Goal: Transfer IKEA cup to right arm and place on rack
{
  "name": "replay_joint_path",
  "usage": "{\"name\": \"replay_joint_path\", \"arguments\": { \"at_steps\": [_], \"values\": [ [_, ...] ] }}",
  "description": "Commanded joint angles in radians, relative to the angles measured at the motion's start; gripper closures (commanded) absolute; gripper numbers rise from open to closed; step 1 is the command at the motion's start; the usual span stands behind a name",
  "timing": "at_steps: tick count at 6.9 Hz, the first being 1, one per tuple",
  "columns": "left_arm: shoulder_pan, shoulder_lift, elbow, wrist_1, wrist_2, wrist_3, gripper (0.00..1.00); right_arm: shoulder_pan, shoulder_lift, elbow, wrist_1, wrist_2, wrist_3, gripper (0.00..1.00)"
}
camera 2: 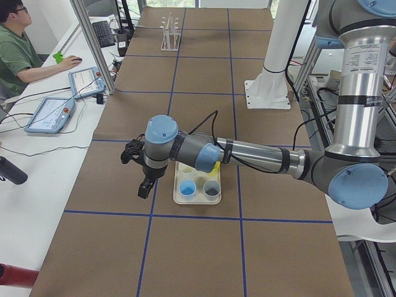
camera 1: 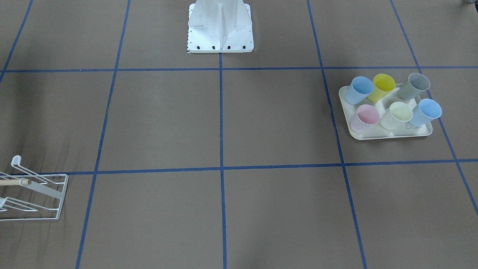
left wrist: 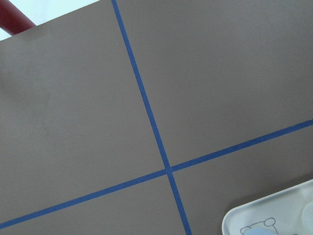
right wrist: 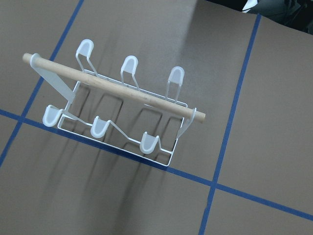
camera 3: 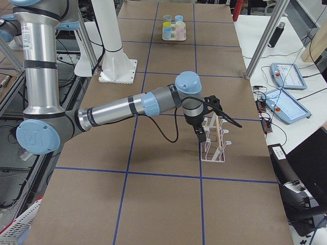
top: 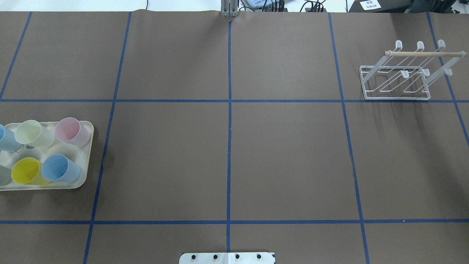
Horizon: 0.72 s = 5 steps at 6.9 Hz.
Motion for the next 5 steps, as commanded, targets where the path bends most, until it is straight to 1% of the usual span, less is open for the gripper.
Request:
{"name": "replay_joint_path", "arguments": {
  "at_steps": [1, 2, 3, 4, 5],
  "values": [
    [0.011, 0.009, -0.008, -0.044, -0.033, -0.036, 0.0, -0.033, -0.017, 0.006, 0.106, 0.046, 0.008, 0.0],
    [0.035, 0.043, 0.001, -0.106, -0.068, -0.037, 0.0, -0.053, -0.02, 0.006, 0.121, 0.148, 0.061, 0.0],
    [0.063, 0.081, 0.008, -0.142, -0.118, -0.063, 0.0, -0.094, -0.03, 0.036, 0.137, 0.151, 0.171, 0.0],
    [0.105, 0.129, 0.01, -0.195, -0.112, -0.114, 0.0, -0.135, -0.05, 0.065, 0.138, 0.143, 0.239, 0.0],
    [0.142, 0.17, 0.033, -0.295, -0.108, -0.185, 0.0, -0.198, -0.075, 0.12, 0.138, 0.088, 0.325, 0.0]
  ]
}}
